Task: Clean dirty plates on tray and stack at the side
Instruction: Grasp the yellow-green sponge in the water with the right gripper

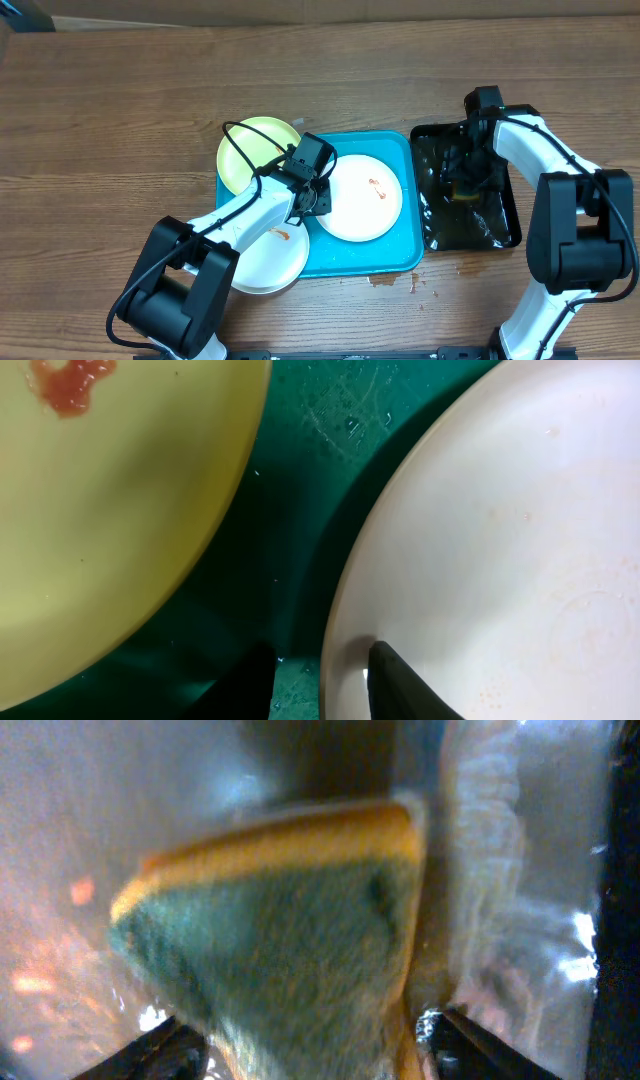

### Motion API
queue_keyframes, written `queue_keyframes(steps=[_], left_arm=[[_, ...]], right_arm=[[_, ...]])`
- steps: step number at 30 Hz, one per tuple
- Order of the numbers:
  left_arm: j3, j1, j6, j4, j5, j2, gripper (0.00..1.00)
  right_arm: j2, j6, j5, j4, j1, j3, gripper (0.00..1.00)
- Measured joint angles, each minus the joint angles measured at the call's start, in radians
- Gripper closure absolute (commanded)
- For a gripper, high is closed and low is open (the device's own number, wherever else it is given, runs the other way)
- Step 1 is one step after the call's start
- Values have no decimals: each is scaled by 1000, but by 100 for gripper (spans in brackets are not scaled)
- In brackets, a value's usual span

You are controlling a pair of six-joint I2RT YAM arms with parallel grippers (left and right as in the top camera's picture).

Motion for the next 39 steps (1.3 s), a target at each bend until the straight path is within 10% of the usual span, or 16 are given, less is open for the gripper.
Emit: queue_keyframes(steps=[2, 3, 5, 9, 12, 14, 17, 24, 29, 32, 34, 37, 39], left_arm=[[0, 0, 0, 0, 0, 0, 66], [0, 0, 0, 0, 0, 0, 66], [0, 0, 0, 0, 0, 0, 66], [0, 0, 0, 0, 3, 0, 65], [1, 0, 0, 0, 3, 0, 65], [1, 0, 0, 0, 3, 0, 64], [1, 0, 0, 0, 3, 0, 64], [1, 0, 0, 0, 3, 0, 63], [1, 0, 0, 0, 3, 0, 63], [1, 0, 0, 0, 3, 0, 62], [1, 0, 0, -1, 3, 0, 62], [1, 0, 0, -1, 3, 0, 62], [1, 0, 0, -1, 3, 0, 59]], right_arm=[[0, 2, 3, 14, 0, 0, 90], [0, 2, 3, 19, 0, 0, 83], [0, 11, 2, 23, 0, 0, 36], [0, 2, 5, 42, 1, 0, 31], [0, -1, 13, 71, 0, -1, 83], [0, 1, 15, 97, 0, -1, 92], [0, 8, 11, 115, -1, -2, 29], [0, 2, 13, 164, 1, -4, 19], [0, 2, 16, 215, 0, -8, 25], [0, -5, 16, 229, 0, -10, 81], [2, 0, 16, 233, 0, -11, 94], [2, 3, 12, 234, 0, -12, 1], [2, 3, 8, 235, 0, -12, 0]])
